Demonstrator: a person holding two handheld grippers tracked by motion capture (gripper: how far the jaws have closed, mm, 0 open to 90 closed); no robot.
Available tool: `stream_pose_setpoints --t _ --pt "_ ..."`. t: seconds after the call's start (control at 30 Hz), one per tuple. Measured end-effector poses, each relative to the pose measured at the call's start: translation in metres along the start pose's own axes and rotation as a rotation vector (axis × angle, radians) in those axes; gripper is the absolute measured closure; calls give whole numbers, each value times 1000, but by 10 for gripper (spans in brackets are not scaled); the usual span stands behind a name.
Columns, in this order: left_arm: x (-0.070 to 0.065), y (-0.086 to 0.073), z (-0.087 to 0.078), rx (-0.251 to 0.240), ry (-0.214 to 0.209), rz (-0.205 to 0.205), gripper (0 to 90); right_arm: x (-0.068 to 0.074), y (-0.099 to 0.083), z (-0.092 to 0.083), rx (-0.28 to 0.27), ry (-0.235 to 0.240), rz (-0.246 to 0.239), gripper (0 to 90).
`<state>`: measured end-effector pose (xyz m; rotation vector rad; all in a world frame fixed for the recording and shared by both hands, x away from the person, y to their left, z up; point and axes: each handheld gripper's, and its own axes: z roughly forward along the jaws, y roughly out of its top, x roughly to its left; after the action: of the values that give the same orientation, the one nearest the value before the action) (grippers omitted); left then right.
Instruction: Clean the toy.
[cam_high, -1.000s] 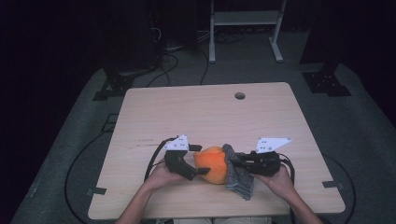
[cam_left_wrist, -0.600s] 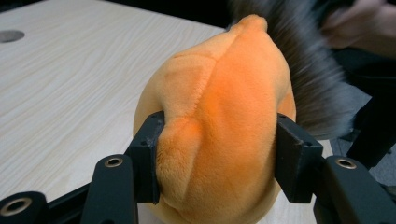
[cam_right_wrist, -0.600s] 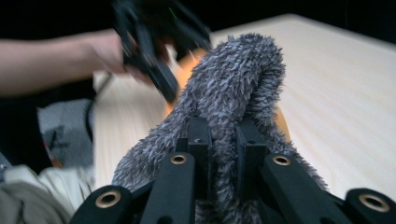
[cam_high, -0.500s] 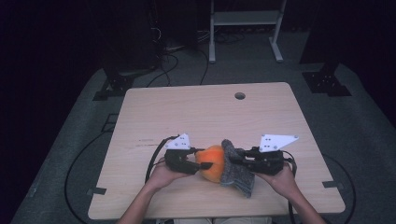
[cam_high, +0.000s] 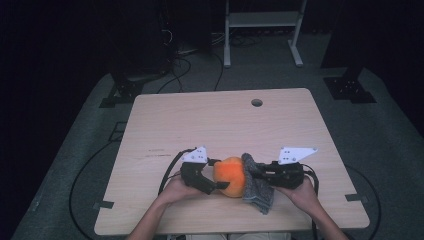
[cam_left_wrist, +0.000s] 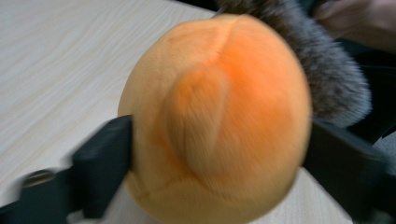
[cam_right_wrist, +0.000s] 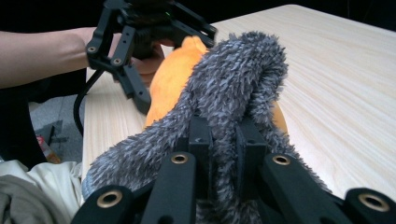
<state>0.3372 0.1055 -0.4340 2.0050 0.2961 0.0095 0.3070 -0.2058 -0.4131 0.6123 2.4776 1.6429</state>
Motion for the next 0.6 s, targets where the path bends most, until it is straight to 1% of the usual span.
stream_pose_setpoints --t 0.03,0.07,0.1,0.13,0.2,0.27,0.33,0.37,0.4,0.43,0.47,0.5,0.53,0.6 --pt "-1 0 -1 -12 5 6 307 -1 -2 -2 2 3 8 794" --pt "-1 0 -2 -16 11 0 358 -2 -5 -4 13 -7 11 795" --pt "-1 1 -4 -24 16 0 386 -3 -7 -6 33 -18 10 793" --pt "-2 3 -7 -37 31 7 402 -4 -8 -8 48 -26 9 792" --pt "-5 7 -13 -42 72 27 420 -5 -11 -12 65 -30 21 790" --pt "-8 10 -17 -21 95 26 425 -2 -9 -17 45 -26 15 790" --pt "-10 10 -16 -2 97 20 428 3 1 -19 -6 -9 -4 790" --pt "-10 9 -15 -1 96 21 432 6 9 -18 -29 -4 -19 790" --pt "-11 9 -15 -6 95 20 434 7 14 -15 -38 -5 -29 790" --pt "-11 9 -16 -7 91 10 435 8 20 -9 -36 -2 -39 790" --pt "-10 9 -17 -2 89 0 436 9 23 -3 -16 -4 -46 790" --pt "-10 9 -19 1 97 1 439 8 24 4 3 -8 -55 790" --pt "-9 7 -22 3 105 3 441 7 23 9 12 -3 -49 790" --pt "-8 3 -28 -7 117 -12 444 3 18 13 29 -2 -35 792"
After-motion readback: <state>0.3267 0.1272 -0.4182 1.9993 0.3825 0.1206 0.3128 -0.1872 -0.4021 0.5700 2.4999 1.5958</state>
